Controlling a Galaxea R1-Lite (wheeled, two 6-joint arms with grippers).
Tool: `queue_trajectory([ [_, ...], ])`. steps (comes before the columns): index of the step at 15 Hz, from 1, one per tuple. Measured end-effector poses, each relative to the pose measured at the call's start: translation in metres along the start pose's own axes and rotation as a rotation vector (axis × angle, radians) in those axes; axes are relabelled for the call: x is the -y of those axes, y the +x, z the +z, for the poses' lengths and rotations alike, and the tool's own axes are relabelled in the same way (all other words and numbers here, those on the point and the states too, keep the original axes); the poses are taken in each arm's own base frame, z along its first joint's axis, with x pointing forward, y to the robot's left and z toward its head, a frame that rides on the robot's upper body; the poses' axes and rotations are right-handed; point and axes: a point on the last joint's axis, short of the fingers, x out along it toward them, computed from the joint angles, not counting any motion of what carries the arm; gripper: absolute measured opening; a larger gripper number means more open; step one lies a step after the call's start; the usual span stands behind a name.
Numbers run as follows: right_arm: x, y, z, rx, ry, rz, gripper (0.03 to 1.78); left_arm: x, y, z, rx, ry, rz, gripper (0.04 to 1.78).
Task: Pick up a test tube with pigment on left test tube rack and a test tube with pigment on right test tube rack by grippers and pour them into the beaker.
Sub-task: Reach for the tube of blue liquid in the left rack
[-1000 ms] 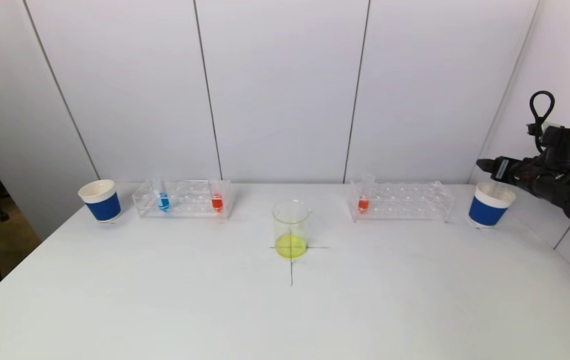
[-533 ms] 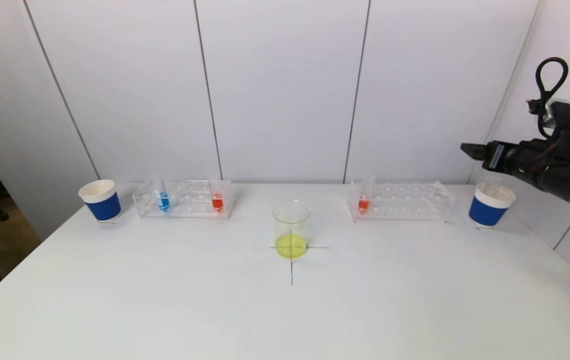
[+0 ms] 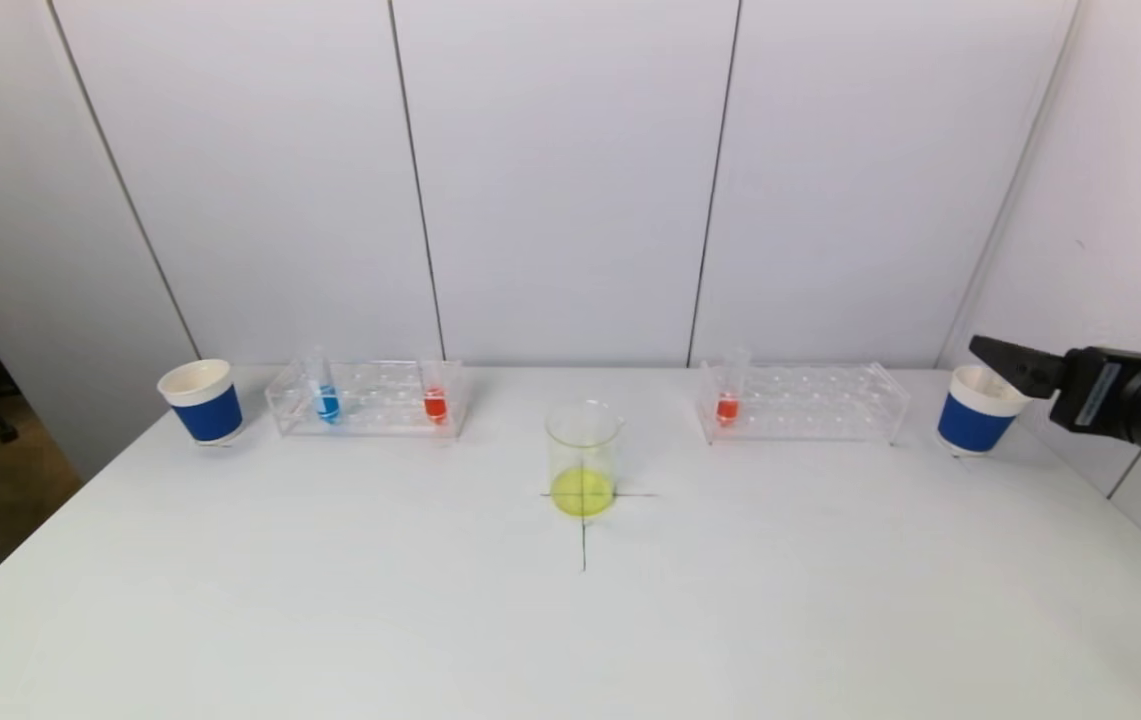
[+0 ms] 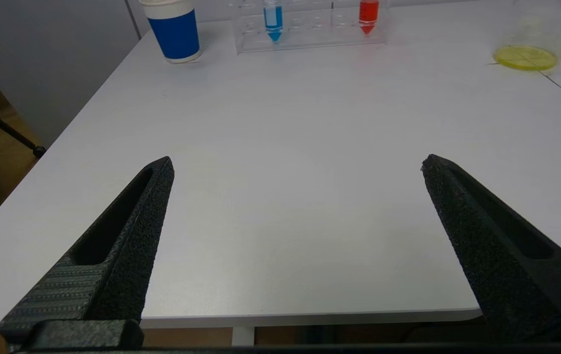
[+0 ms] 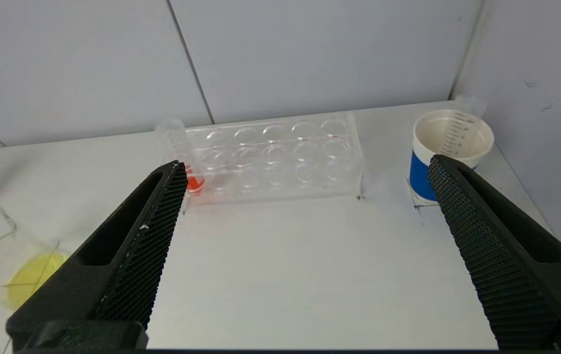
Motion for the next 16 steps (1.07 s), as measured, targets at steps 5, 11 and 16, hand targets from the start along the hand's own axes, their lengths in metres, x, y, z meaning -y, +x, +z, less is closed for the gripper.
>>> queue_trajectory([
  [5,0.006,-0.066,-0.009,0.141,0.001,-0.005,1.77,0.0,0.0,0.0,0.0,0.0,0.0,1.76],
  [11,0.015,-0.131,-0.048,0.206,-0.031,-0.003,1.77,0.0,0.0,0.0,0.0,0.0,0.0,1.76],
  [16,0.021,-0.18,-0.084,0.201,-0.047,0.003,1.77,0.0,0.0,0.0,0.0,0.0,0.0,1.76],
])
